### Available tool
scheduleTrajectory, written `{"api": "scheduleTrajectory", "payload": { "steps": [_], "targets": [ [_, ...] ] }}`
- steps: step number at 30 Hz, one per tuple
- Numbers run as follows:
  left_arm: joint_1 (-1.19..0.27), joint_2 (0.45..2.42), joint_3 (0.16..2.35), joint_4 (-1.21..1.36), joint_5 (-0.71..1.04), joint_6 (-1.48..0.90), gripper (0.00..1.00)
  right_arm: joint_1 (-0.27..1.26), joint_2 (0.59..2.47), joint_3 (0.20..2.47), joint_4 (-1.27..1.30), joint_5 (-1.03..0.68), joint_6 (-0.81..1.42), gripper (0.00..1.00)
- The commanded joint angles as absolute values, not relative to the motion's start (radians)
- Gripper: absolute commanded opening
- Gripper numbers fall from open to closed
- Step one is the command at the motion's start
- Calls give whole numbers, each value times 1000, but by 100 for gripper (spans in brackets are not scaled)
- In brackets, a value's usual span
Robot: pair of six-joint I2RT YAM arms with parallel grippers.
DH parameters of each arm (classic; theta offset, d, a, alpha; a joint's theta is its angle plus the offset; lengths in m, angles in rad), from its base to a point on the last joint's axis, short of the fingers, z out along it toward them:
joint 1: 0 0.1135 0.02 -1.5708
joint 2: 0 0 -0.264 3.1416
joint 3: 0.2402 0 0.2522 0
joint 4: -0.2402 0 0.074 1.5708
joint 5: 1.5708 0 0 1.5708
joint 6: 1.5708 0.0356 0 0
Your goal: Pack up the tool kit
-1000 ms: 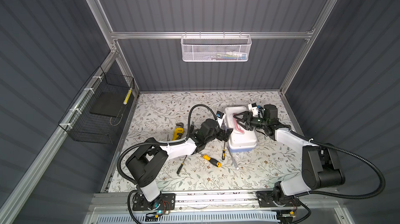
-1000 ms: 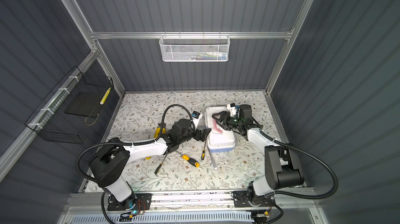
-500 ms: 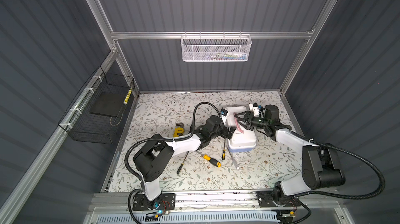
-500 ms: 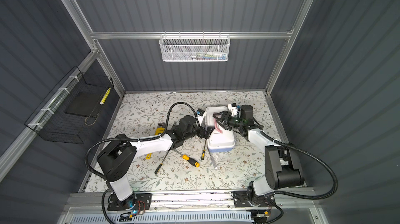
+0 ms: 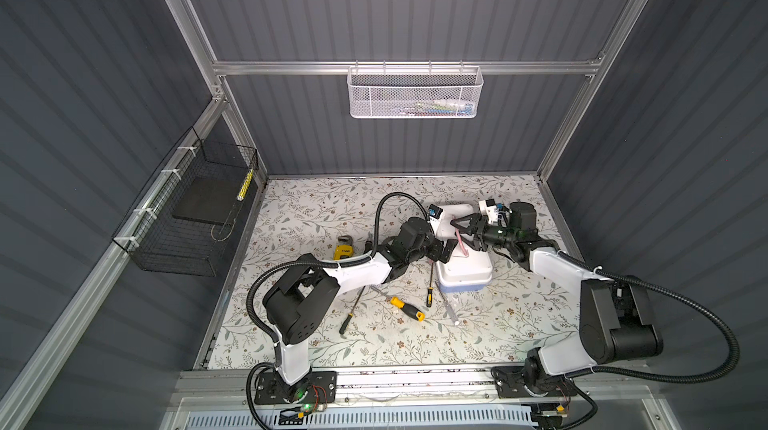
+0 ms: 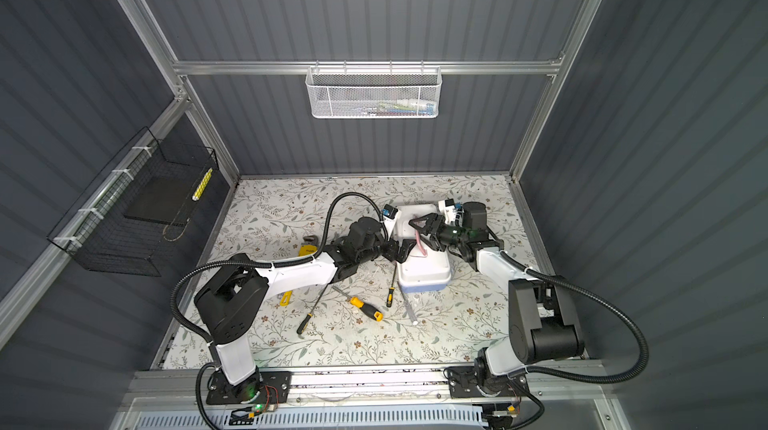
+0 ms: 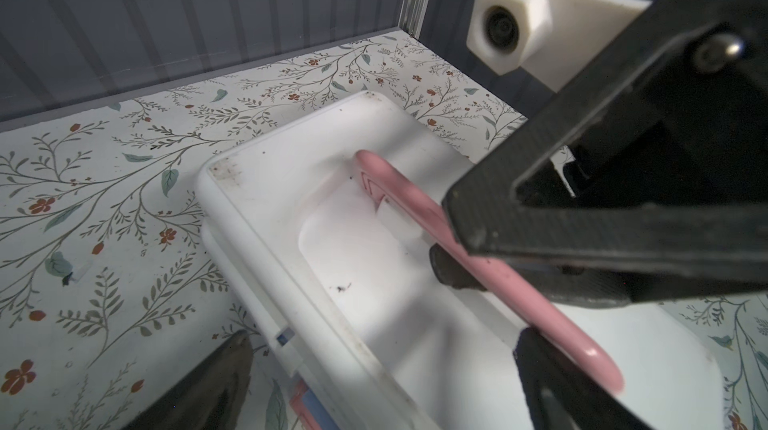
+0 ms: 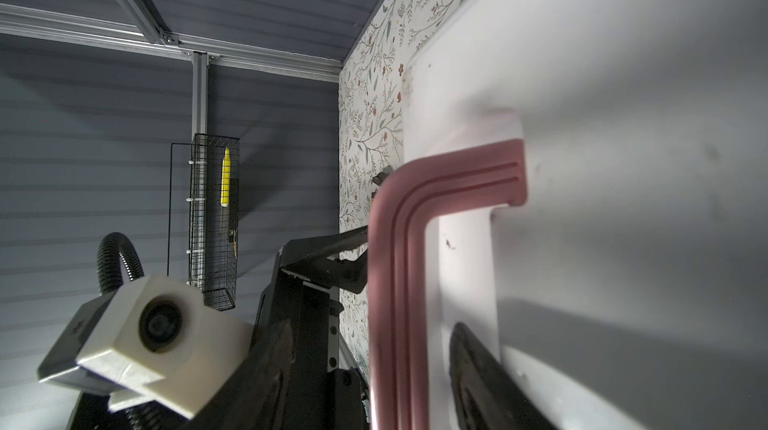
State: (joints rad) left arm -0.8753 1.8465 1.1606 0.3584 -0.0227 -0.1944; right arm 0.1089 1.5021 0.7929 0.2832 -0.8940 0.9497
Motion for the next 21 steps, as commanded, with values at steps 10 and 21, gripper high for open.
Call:
{"api": "scheduleTrajectory", "payload": {
  "steps": [10,21],
  "targets": [
    [-876,1870,1202,334,14,-179,100,110,1529,830,379,-954,1015,60],
    [-875,1866,1210,319,20,-186,100,110,1535,829,480,-998,1099,58]
  ]
}}
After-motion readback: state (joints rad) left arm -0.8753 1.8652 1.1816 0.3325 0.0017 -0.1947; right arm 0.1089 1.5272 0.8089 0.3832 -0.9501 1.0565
